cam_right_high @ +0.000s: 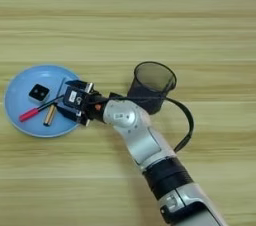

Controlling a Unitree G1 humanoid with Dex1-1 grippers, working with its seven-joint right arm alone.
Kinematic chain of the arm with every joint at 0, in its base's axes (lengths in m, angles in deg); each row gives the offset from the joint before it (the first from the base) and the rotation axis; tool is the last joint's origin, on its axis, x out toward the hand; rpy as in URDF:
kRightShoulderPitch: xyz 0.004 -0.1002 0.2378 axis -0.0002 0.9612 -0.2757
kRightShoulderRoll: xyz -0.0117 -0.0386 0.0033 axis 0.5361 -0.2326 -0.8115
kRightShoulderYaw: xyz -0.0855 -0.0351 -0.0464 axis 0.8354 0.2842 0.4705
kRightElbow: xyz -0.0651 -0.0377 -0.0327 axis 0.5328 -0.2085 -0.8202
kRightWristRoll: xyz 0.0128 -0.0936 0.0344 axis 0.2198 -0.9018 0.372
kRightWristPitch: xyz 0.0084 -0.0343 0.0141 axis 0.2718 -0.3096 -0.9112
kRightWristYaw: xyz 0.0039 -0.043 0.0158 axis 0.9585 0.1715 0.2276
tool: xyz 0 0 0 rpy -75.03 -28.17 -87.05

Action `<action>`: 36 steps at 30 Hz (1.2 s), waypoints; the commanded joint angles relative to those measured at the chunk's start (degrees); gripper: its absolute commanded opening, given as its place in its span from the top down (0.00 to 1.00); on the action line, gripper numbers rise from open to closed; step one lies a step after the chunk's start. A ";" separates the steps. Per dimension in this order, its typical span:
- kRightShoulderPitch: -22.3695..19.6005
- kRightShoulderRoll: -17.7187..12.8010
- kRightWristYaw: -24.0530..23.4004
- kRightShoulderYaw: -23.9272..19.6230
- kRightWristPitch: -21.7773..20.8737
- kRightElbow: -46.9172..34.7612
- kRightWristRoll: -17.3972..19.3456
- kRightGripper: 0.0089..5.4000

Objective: Move the objects on the table

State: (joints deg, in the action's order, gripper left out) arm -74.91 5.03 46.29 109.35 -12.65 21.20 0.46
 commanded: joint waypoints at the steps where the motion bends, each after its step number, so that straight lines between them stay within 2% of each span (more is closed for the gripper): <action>1: 1.15 -1.81 2.70 2.22 3.07 3.44 -1.18 0.47; 9: 0.99 -2.27 3.48 2.74 2.85 4.11 -1.27 0.65; 11: 0.98 -2.21 3.42 2.81 2.74 4.41 -1.35 0.66; 16: 1.04 -2.19 3.44 3.04 2.62 4.32 -1.32 0.78; 24: 1.35 -2.09 3.03 3.04 2.52 3.42 -1.08 0.92; 36: 3.44 -2.35 1.78 2.02 2.84 -2.20 -0.27 0.94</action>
State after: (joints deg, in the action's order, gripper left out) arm -73.05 4.47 48.47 111.28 -12.32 19.49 1.43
